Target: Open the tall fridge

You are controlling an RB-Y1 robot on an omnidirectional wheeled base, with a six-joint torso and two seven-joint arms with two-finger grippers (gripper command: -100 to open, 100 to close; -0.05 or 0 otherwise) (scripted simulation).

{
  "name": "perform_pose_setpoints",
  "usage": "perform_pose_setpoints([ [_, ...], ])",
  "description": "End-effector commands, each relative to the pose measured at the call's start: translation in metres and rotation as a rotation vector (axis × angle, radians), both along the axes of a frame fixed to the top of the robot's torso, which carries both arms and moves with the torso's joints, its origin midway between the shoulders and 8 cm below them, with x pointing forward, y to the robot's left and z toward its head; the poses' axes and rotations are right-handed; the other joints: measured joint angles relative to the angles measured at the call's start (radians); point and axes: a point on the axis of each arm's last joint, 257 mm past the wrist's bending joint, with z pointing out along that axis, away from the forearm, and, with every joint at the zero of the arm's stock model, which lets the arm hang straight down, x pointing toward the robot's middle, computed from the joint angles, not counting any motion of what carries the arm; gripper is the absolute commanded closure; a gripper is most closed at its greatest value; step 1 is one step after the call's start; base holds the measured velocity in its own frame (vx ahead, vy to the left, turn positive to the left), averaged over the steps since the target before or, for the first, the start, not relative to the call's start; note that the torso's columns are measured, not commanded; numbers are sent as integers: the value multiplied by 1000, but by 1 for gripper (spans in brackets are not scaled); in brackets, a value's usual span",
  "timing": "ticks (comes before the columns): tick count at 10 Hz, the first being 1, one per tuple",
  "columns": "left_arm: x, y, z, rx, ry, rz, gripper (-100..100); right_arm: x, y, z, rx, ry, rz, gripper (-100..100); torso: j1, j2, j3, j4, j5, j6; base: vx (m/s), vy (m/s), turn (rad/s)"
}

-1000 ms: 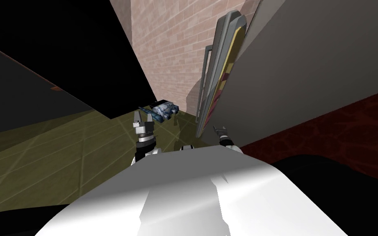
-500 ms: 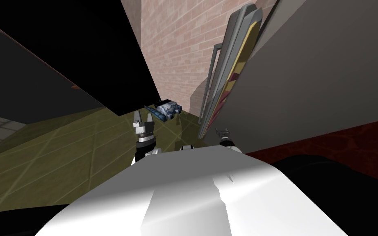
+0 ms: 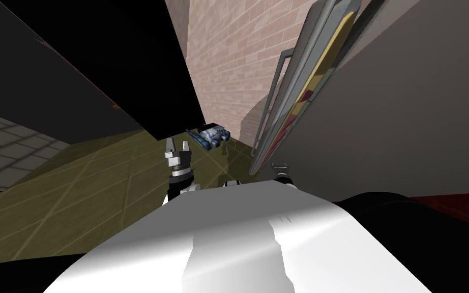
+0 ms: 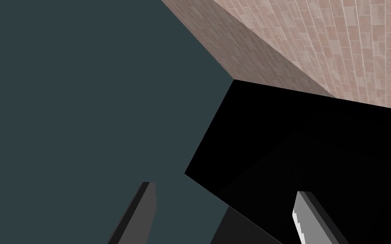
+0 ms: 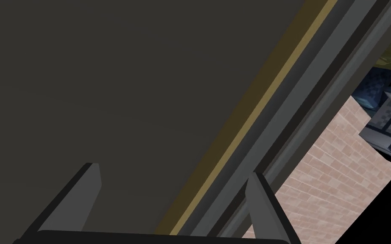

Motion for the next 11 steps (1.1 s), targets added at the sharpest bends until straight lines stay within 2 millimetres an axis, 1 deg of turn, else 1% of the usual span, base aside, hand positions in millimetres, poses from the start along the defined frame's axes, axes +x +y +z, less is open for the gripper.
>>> perform_pose_setpoints([
  [1,0,0,0,0,0,0,0,-5,-5,-2,-62,33,-14,-100,0,1,0,0,0,1,25,12,-9],
  [2,0,0,0,0,0,0,0,-17,-17,-11,-104,75,-56,-100,-1,3,1,1,0,1,44,6,176],
  [3,0,0,0,0,0,0,0,-17,-17,-10,-125,81,-50,-100,-1,1,1,0,0,0,46,10,131],
  [4,0,0,0,0,0,0,0,-30,-29,-18,-163,122,-90,-100,0,1,0,0,0,0,58,18,239],
  [5,0,0,0,0,0,0,0,-30,-29,-18,-167,123,-89,-100,0,-1,0,0,0,0,56,9,102],
  [7,0,0,0,0,0,0,0,-29,-29,-16,-198,132,-81,-100,0,1,1,0,0,1,19,4,-18],
  [8,0,0,0,0,0,0,0,-41,-39,-22,-244,174,-117,-100,-1,3,1,1,0,0,44,8,148],
  [9,0,0,0,0,0,0,0,-41,-39,-21,-264,179,-111,-100,0,0,0,0,0,0,56,7,158],
  [10,0,0,0,0,0,0,0,-53,-48,-27,-305,219,-145,-100,0,-1,-1,0,0,0,64,13,229],
  [11,0,0,0,0,0,0,0,-53,-48,-26,-318,222,-141,-100,0,-1,-1,0,0,0,56,7,102],
])
